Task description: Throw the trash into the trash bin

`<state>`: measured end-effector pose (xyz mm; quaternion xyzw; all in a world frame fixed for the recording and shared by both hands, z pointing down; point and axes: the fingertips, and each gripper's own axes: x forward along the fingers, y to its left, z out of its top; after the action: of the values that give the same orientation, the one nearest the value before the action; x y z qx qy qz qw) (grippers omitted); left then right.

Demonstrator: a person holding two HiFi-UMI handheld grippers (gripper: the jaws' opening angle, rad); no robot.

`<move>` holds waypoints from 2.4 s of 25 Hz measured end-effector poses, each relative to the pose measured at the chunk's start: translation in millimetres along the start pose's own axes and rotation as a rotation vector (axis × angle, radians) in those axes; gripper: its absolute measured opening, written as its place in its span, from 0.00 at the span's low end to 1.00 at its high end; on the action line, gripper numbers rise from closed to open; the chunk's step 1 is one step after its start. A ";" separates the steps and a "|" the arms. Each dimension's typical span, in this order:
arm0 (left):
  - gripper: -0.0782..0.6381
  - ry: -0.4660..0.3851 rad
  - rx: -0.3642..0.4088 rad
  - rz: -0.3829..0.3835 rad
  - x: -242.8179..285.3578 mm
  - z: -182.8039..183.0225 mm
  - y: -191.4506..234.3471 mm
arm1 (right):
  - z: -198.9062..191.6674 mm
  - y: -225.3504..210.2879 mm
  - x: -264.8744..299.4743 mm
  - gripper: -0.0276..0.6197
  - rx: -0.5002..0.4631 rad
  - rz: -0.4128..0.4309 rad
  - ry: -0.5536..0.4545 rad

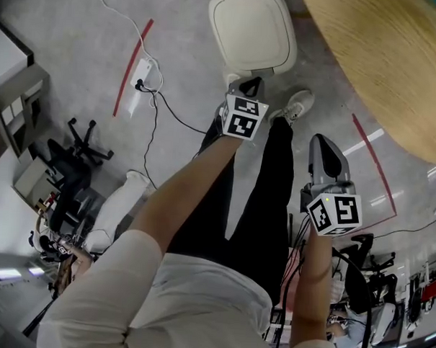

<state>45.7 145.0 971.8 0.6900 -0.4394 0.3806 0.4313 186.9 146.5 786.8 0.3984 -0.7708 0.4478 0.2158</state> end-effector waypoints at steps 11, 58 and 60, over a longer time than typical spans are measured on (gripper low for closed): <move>0.12 0.036 -0.133 0.043 32.6 -12.9 -2.2 | -5.0 -36.5 2.0 0.04 0.011 -0.014 0.010; 0.12 0.006 0.026 -0.050 -62.6 28.4 -22.8 | 44.7 24.2 -52.0 0.04 -0.053 -0.036 -0.052; 0.12 -0.020 0.037 -0.054 -74.5 36.1 -26.4 | 47.2 29.7 -58.7 0.04 -0.060 -0.042 -0.052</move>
<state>51.5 138.6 885.3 0.7132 -0.4176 0.3699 0.4244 198.7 138.9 707.0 0.4194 -0.7809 0.4092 0.2167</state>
